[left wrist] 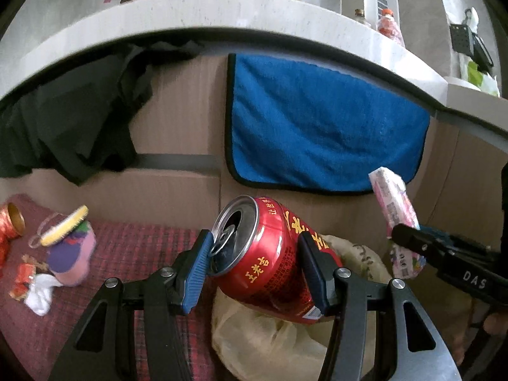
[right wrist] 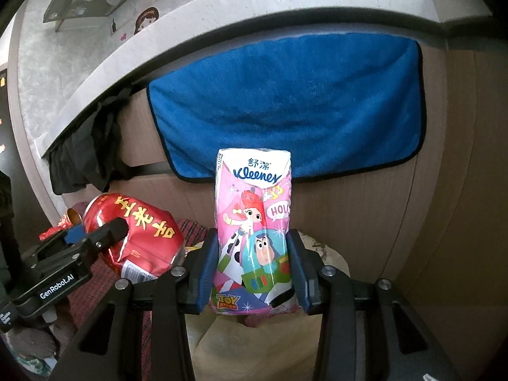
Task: Collect trash
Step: 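Carry the red can and Kleenex pack over the bin and open both grippers, then move both grippers back to the trash pile on the bench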
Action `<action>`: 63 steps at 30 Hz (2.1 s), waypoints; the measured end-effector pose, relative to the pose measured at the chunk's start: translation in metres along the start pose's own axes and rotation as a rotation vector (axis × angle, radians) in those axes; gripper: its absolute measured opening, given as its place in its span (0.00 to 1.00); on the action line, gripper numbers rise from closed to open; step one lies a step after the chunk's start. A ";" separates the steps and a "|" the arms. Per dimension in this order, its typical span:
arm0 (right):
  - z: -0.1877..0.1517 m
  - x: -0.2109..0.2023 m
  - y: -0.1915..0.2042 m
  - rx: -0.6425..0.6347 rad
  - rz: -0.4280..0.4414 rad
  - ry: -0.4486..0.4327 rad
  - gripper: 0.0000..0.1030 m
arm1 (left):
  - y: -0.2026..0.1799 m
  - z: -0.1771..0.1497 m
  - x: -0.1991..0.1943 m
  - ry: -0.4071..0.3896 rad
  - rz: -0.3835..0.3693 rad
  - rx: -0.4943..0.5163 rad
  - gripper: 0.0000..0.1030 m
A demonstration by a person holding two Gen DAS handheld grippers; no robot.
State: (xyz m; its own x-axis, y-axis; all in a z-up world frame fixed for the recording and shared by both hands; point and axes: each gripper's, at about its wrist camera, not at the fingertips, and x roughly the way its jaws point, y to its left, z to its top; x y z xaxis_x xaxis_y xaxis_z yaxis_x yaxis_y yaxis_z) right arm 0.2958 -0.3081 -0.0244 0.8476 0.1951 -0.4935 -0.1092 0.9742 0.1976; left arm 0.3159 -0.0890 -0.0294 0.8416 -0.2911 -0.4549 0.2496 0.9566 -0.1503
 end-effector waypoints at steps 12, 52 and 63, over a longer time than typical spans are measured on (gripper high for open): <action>-0.012 0.015 -0.012 0.031 -0.002 0.060 0.45 | 0.045 0.008 0.008 0.067 -0.107 -0.156 0.57; -0.029 0.056 0.260 -0.302 0.298 0.129 0.45 | 0.437 -0.057 -0.133 0.036 0.445 -0.544 0.60; -0.041 0.096 0.318 -0.416 0.326 0.213 0.45 | 0.459 -0.066 -0.106 0.124 0.316 -0.702 0.56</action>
State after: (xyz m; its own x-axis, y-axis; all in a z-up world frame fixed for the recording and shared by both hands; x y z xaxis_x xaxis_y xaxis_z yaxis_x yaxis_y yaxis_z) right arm 0.3210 0.0248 -0.0437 0.6171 0.4699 -0.6312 -0.5795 0.8140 0.0395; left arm 0.3097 0.3797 -0.1077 0.7522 -0.0451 -0.6574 -0.3896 0.7741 -0.4989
